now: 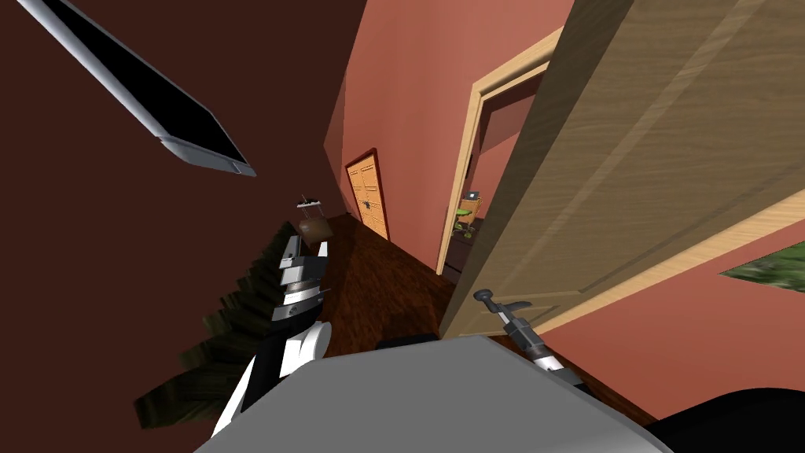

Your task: Pull the door open

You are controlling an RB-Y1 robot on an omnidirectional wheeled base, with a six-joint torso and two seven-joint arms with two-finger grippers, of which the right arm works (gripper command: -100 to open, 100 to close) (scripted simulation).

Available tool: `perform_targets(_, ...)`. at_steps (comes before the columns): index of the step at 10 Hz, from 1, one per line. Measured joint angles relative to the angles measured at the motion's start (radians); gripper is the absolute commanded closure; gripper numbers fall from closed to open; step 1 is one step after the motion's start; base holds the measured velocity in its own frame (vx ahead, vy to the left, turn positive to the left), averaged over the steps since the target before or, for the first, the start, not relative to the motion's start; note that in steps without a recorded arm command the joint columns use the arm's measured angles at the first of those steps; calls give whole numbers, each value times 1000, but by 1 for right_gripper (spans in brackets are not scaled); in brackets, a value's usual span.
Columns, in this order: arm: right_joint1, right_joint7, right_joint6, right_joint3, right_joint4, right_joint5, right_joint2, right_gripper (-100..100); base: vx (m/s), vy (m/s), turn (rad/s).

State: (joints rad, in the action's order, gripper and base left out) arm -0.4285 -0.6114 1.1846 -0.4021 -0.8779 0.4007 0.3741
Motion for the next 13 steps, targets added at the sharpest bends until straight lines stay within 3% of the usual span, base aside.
perform_targets(6,22,-11,35,-7,41,24,16,100,-202,-44,131)
perform_targets(13,43,-23,56,-20,71,46,29,100,-171,-44,119)
